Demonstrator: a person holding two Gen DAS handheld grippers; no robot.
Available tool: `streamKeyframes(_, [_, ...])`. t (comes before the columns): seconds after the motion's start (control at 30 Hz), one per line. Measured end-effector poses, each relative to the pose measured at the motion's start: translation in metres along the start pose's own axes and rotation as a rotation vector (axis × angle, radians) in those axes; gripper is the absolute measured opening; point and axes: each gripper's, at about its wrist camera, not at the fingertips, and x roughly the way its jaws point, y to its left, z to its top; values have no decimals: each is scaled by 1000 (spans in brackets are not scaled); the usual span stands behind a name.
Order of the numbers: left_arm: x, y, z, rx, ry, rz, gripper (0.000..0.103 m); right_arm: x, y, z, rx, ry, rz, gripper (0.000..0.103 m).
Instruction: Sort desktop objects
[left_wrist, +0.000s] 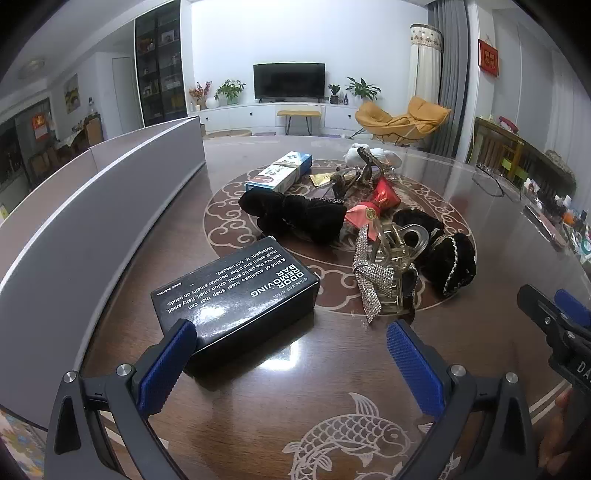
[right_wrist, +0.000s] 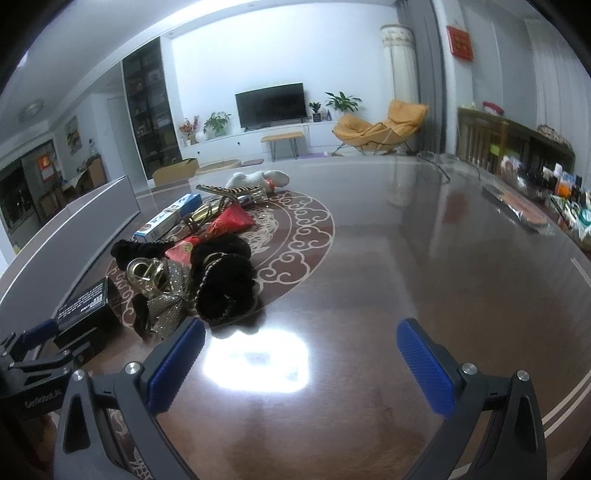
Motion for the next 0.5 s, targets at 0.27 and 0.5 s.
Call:
streamKeyframes(0.27, [0, 0, -1, 5, -5, -6, 103, 0, 5, -3, -26, -3, -2, 103])
streamKeyframes(0.5, [-1, 0, -1, 1, -7, -11, 103, 1, 5, -4, -28, -1, -1, 103])
